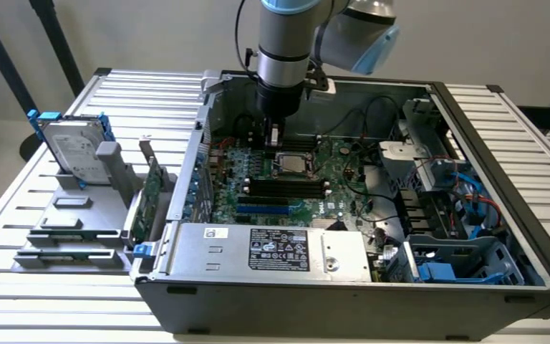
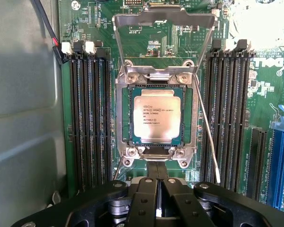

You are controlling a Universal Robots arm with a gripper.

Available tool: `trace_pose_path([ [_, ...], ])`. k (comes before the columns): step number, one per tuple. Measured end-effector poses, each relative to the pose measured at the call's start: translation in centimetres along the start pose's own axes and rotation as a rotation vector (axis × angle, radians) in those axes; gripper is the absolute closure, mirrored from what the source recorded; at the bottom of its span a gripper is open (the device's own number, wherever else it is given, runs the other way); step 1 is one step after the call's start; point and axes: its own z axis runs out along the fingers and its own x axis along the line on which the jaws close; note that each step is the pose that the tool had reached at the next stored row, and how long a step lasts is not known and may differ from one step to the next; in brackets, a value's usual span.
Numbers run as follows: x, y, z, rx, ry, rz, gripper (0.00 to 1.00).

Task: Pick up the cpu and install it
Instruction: 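Close the cpu cover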

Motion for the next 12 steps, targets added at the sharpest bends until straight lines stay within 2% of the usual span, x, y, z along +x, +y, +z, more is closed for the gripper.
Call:
trace_pose_path([
  [3, 0.0, 0.29, -0.02, 0.0015, 0.0015, 0.000, 0.89],
  [9, -0.1, 2.28, -0.99, 0.0279, 0.0008, 0.001, 0.89],
  [12, -0.1, 3.54, -1.80, 0.0372, 0.0008, 0.001, 0.89],
])
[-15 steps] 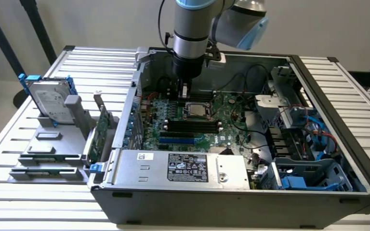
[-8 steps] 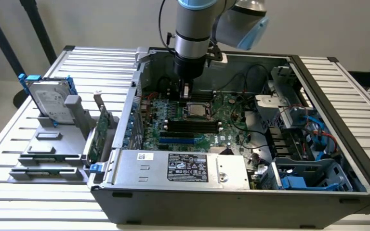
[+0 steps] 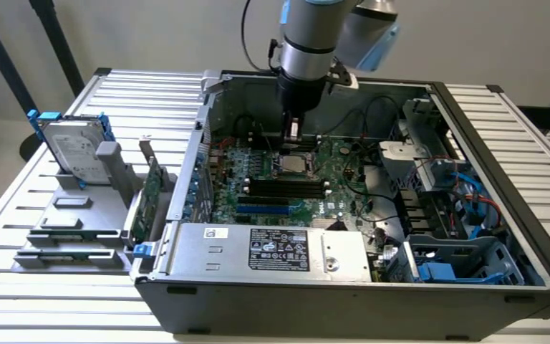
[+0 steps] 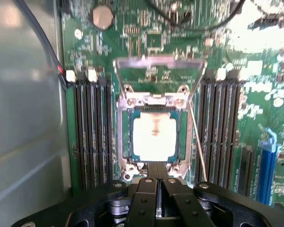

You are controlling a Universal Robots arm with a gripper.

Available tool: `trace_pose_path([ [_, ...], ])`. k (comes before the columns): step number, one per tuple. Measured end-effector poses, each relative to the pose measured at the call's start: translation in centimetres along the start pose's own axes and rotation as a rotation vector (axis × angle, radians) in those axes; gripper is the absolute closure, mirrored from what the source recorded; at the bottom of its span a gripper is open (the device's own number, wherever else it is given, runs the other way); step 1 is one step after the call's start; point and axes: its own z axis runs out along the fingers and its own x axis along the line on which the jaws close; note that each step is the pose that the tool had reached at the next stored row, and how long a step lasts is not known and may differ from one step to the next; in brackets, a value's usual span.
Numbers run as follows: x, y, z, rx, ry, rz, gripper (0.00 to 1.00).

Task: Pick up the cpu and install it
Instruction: 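Close the cpu cover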

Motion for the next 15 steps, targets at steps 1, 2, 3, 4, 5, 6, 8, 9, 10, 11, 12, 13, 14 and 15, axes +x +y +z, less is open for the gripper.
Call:
trace_pose_path([
  [1, 0.0, 0.43, -0.31, 0.0022, 0.0003, 0.000, 0.89],
  [2, 0.0, 0.86, -0.64, 0.0044, 0.0003, 0.000, 0.89],
  [3, 0.0, 1.30, -0.98, 0.0064, 0.0007, 0.000, 0.89],
  [4, 0.0, 1.72, -1.31, 0.0084, 0.0008, 0.000, 0.89],
  [5, 0.0, 2.16, -1.65, 0.0104, 0.0013, 0.000, 0.89],
  [6, 0.0, 2.58, -1.99, 0.0122, 0.0016, 0.000, 0.89],
  [8, 0.0, 3.44, -2.67, 0.0160, 0.0024, 0.000, 0.89],
  [9, 0.0, 3.86, -2.99, 0.0179, 0.0028, 0.001, 0.89],
  [10, 0.0, 4.29, -3.28, 0.0196, 0.0036, 0.000, 0.89],
  [11, 0.1, 4.72, -3.55, 0.0213, 0.0044, 0.000, 0.89],
  [12, 0.1, 5.17, -3.80, 0.0231, 0.0049, 0.000, 0.89],
  [13, 0.1, 5.60, -4.01, 0.0248, 0.0055, 0.000, 0.89],
  [14, 0.1, 6.03, -4.19, 0.0262, 0.0062, 0.001, 0.89],
  [15, 0.1, 6.47, -4.34, 0.0275, 0.0070, 0.000, 0.89],
])
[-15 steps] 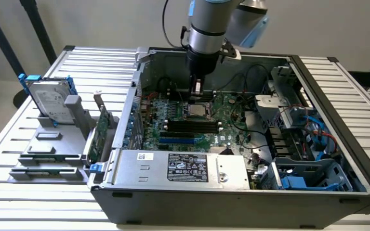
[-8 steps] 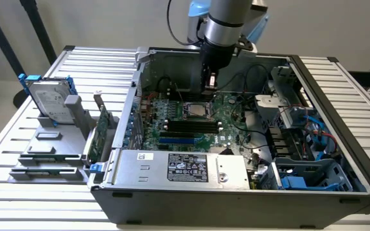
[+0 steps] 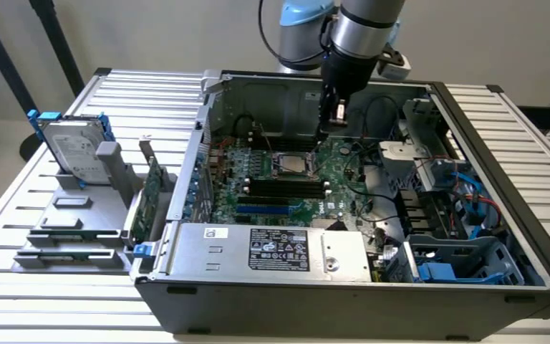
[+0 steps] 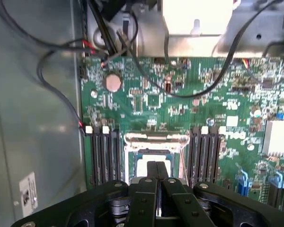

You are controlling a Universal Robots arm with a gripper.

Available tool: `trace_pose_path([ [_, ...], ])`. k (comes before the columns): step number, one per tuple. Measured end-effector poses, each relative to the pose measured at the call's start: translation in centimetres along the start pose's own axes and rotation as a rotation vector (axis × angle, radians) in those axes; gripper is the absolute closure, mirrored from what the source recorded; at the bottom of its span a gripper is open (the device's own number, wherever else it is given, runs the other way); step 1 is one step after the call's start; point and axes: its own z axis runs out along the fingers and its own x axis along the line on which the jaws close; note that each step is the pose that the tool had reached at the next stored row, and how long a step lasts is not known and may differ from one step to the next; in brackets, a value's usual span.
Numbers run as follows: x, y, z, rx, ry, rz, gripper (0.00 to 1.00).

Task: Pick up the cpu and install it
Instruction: 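Close the cpu cover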

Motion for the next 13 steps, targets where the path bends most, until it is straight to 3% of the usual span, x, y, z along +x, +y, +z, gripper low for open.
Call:
trace_pose_path([
  [8, 0.1, 3.50, -0.72, 0.0054, 0.0071, -0.001, 0.89],
  [13, 0.0, 4.09, -0.26, 0.0049, 0.0104, -0.001, 0.89],
])
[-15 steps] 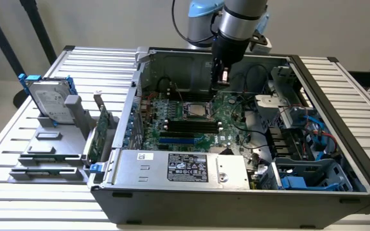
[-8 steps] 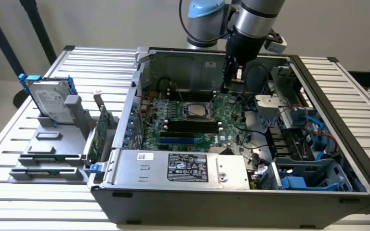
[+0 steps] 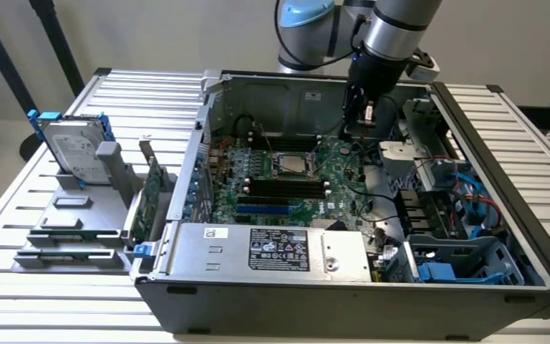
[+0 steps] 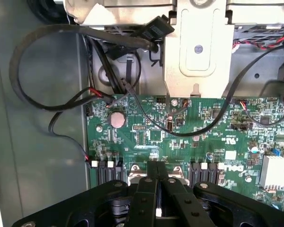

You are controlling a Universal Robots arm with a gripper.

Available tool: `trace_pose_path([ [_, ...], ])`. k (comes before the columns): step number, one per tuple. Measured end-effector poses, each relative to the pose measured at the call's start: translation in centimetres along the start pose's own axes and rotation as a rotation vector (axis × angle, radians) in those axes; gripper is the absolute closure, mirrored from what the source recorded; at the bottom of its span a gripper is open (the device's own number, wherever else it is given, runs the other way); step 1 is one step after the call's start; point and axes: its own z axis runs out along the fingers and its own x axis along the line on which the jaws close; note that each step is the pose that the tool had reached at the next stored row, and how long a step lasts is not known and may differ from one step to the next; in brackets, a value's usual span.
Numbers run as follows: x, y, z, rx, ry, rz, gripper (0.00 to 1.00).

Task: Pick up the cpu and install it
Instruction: 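Close the cpu cover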

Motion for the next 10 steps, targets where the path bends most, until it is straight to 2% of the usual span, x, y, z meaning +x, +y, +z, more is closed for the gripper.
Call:
trace_pose_path([
  [10, -0.1, 0.22, 1.81, 0.0000, -0.0005, -0.005, 0.89],
])
